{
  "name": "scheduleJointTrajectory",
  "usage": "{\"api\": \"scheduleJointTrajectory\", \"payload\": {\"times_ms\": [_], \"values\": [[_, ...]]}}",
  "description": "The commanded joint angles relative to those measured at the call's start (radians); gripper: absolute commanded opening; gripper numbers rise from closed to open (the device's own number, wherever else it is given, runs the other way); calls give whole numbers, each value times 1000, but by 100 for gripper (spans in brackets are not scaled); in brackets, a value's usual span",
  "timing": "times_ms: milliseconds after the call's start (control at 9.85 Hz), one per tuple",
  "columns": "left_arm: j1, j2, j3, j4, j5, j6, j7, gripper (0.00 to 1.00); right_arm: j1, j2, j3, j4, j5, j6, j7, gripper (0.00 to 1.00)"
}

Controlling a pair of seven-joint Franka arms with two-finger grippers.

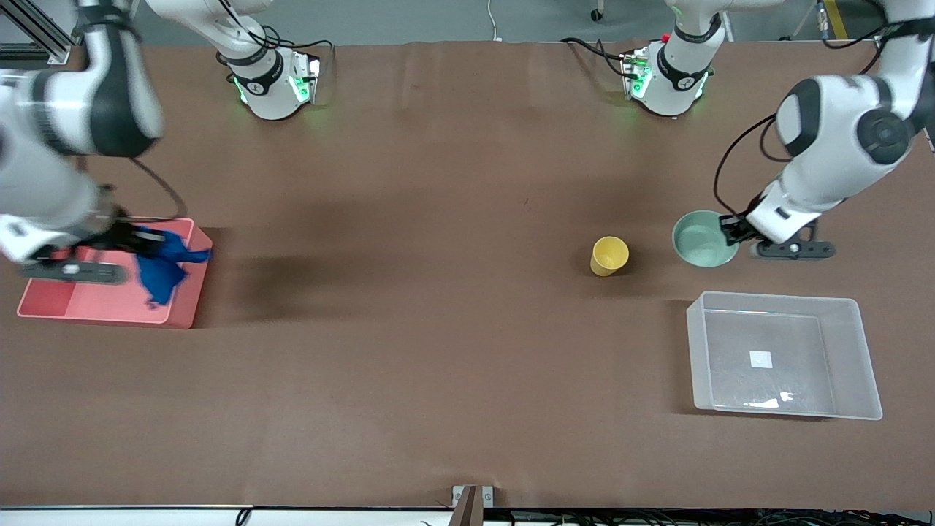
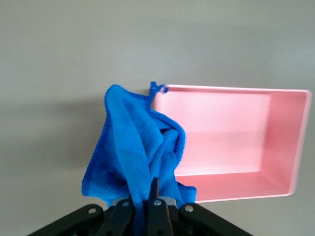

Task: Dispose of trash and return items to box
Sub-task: 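Carry the cloth into the pink bin while the left gripper carries the bowl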

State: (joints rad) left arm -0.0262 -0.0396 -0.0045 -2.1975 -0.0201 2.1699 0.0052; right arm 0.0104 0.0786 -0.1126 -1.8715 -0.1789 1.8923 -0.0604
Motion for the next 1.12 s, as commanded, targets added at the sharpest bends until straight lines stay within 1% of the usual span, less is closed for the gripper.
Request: {"api": "scheduleJointTrajectory", "payload": {"times_ms": [0,102,203,406,508,609,711,812,914,1016], "values": [[0,185,50,212,-14,-33,44,0,-162,20,21,-72,-5,109,-224,2],[0,272,76,317,-15,-36,56,0,-223,20,21,-146,-5,204,-305,2],[0,361,86,428,-18,-59,58,0,-272,24,21,-208,15,291,-356,2],[3,534,135,611,-27,-67,113,0,-335,46,21,-335,55,475,-447,3],[3,614,187,690,-117,-68,163,0,-354,78,21,-359,56,538,-464,3],[3,659,243,703,-191,-68,202,0,-378,122,22,-359,58,576,-481,4],[3,693,279,705,-231,-67,251,0,-398,159,24,-362,58,603,-483,6],[3,728,296,706,-251,-58,263,0,-403,188,25,-360,59,626,-483,7],[3,768,301,714,-254,-42,262,0,-403,202,27,-362,61,643,-483,10],[3,799,301,714,-255,-1,263,1,-402,213,30,-360,62,648,-483,10]]}}
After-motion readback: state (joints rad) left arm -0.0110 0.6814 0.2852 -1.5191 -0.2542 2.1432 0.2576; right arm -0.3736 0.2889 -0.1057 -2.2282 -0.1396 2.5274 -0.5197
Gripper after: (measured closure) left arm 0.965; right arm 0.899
